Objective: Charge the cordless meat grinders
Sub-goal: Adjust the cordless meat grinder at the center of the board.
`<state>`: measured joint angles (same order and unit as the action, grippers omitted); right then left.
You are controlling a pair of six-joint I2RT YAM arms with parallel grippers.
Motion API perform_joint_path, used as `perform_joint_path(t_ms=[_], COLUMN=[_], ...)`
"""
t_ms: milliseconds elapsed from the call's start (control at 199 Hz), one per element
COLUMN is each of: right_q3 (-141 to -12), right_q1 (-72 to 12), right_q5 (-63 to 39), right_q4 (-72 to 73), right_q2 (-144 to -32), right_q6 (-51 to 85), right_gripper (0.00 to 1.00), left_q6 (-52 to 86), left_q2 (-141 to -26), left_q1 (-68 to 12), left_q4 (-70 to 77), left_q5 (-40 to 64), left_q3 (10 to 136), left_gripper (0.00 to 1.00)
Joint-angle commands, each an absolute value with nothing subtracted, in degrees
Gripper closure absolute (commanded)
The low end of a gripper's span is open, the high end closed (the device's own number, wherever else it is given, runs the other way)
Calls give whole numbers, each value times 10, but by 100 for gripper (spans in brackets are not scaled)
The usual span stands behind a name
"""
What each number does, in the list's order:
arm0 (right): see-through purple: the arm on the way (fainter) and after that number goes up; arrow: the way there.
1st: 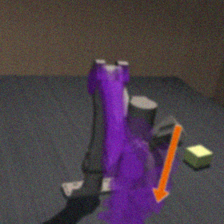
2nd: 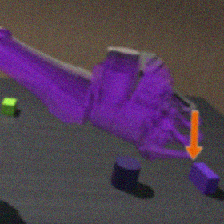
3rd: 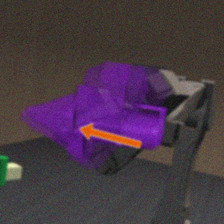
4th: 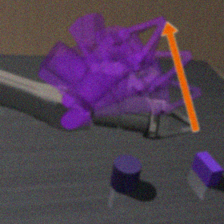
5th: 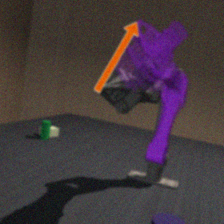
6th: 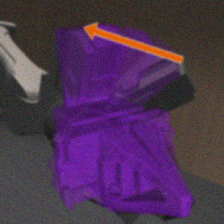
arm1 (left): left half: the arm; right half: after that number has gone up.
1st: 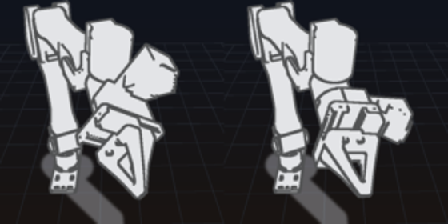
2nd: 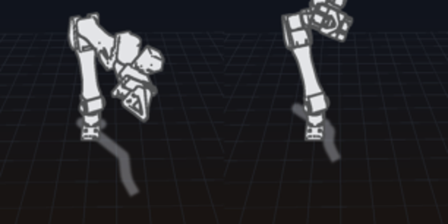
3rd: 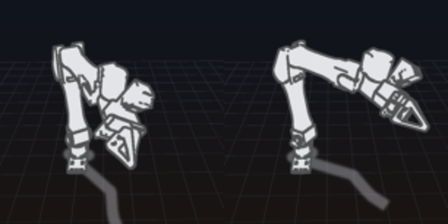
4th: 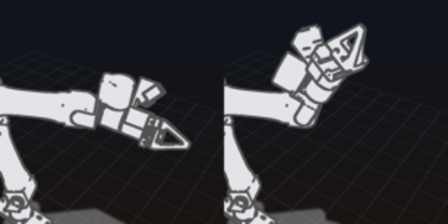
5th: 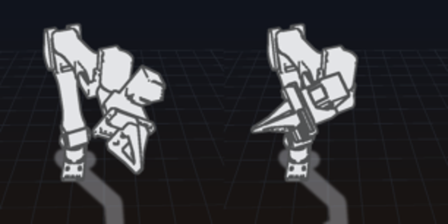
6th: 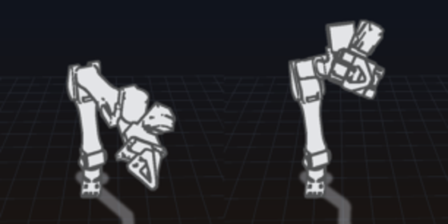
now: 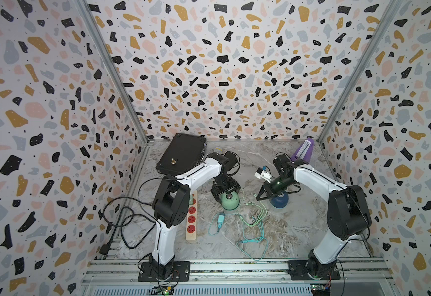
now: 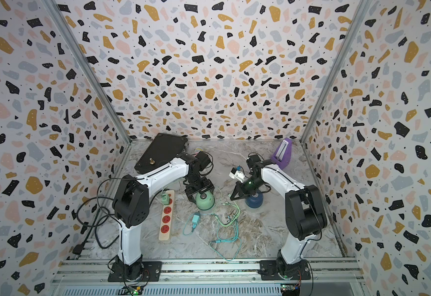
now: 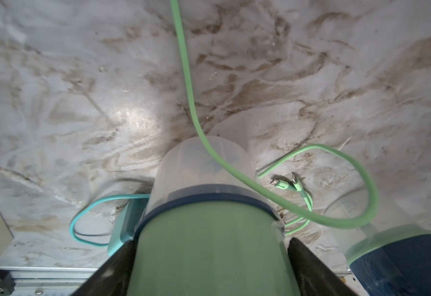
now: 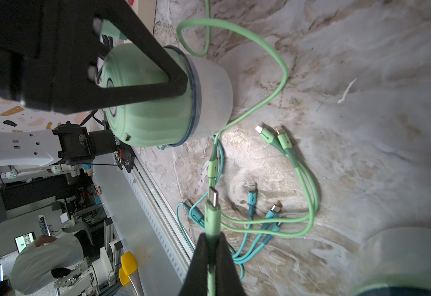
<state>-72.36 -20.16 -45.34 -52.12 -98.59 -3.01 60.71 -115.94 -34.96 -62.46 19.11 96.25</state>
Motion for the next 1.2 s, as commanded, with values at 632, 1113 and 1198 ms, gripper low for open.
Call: perform_joint_path(t_ms=[632, 1113, 1198], right_q3=[-733, -710, -708], right_q1=[-242, -283, -283], right_q5=[-477, -557, -563], right_q4=[-540, -466, -460], right_q2=[-994, -1003, -1008], right_q6=[-42, 16, 21], right_gripper=[100, 100, 100], left_q6=[240, 355, 374], left_q2=[-1266, -1210, -1206], left_q1=[-343, -348, -347], left_q4=[-853, -669, -635], left_q5=[63, 149, 163], left_q3=[1155, 1049, 1037], left_gripper=[29, 30, 29])
